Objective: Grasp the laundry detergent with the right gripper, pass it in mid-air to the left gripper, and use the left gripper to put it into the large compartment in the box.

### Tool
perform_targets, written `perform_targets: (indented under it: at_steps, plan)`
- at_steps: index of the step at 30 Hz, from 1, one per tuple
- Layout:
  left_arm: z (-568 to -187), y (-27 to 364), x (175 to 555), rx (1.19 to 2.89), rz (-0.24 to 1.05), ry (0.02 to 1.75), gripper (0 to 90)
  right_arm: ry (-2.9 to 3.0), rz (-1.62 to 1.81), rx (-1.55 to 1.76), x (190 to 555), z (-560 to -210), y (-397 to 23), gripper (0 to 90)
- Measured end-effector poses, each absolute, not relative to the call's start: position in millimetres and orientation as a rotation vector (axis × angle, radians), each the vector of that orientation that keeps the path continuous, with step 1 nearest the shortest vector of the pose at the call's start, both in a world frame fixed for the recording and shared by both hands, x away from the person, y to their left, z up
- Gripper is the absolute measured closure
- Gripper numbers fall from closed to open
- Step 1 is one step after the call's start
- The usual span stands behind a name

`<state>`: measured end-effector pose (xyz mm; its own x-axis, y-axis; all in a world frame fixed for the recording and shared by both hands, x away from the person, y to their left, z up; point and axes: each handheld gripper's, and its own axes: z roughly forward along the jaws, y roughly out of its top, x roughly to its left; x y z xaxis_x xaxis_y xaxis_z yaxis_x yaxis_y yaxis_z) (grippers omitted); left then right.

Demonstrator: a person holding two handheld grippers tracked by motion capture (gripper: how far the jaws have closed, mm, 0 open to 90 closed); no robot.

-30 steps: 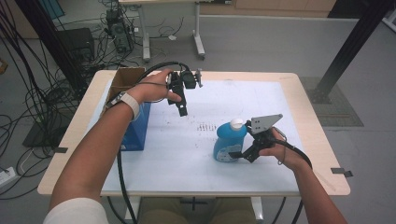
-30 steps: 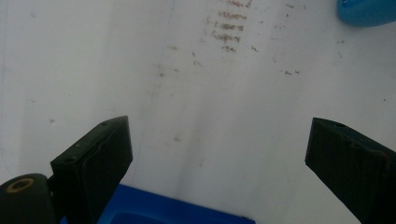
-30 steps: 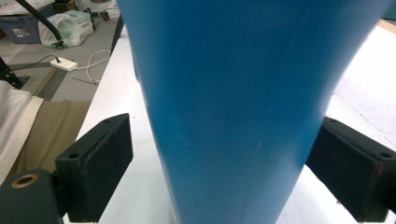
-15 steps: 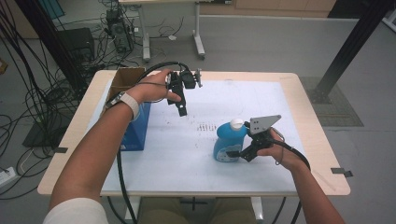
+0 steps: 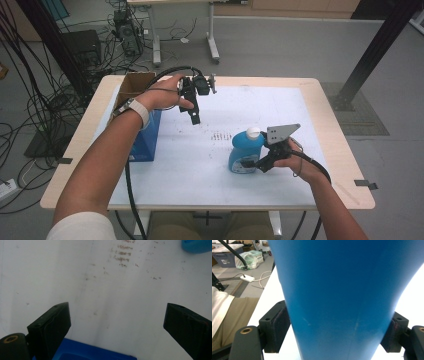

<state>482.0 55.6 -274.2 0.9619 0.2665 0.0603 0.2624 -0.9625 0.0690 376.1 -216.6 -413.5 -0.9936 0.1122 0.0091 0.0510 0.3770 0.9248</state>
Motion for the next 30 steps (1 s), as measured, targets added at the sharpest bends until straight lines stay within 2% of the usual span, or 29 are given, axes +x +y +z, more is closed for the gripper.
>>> perform_targets:
  at_steps: [7, 24, 30]
  plan:
    - [-274.3, 56.1, 482.1, 3.051, 0.106, 0.414, 7.8, 2.561, 1.723, 0.147, 376.0, -415.3, -215.5, 26.2]
    - [-274.4, 56.2, 481.8, 3.052, 0.106, 0.419, 7.9, 2.550, 1.742, 0.116, 376.4, -416.5, -213.1, 40.3]
    - [-274.5, 56.4, 482.0, 3.053, 0.107, 0.417, 7.8, 2.547, 1.751, 0.106, 376.7, -417.1, -213.2, 41.0]
